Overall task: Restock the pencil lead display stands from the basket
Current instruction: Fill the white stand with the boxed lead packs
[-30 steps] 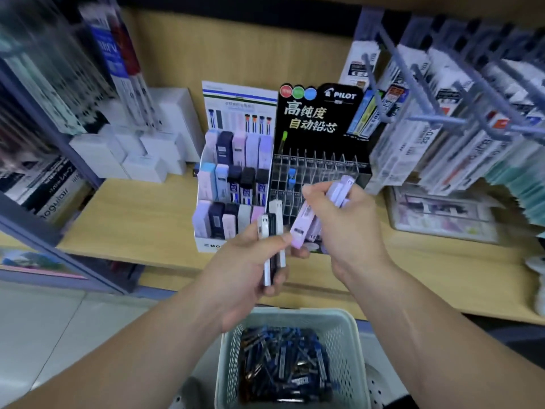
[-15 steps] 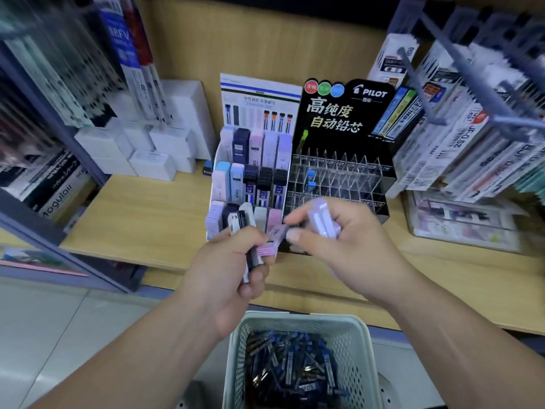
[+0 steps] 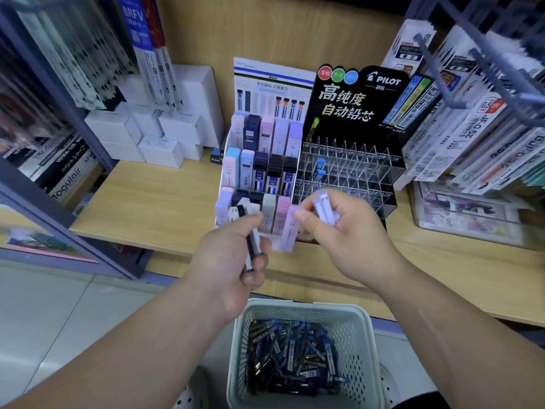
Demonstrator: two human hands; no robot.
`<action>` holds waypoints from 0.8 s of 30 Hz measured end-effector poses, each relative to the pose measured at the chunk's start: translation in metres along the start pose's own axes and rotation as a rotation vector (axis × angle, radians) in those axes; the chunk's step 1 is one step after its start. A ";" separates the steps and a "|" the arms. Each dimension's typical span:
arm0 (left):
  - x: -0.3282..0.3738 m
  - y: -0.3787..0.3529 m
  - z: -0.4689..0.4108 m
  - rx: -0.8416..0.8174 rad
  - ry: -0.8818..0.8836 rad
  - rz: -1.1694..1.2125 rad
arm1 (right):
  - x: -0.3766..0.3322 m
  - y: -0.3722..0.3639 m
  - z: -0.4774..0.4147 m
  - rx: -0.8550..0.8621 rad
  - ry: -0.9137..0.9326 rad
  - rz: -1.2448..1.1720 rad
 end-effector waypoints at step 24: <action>0.015 0.013 0.019 -0.277 -0.183 -0.125 | 0.016 -0.024 -0.014 -0.038 0.042 0.398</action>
Point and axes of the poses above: each hand's wrist, its own z-axis away from the middle knuckle, its own y-axis out of the back of the hand, x = y × z, the point moved 7 cm from there along -z, towards the middle knuckle, and after that the axes turned 15 degrees about y, right-handed, at the moved point
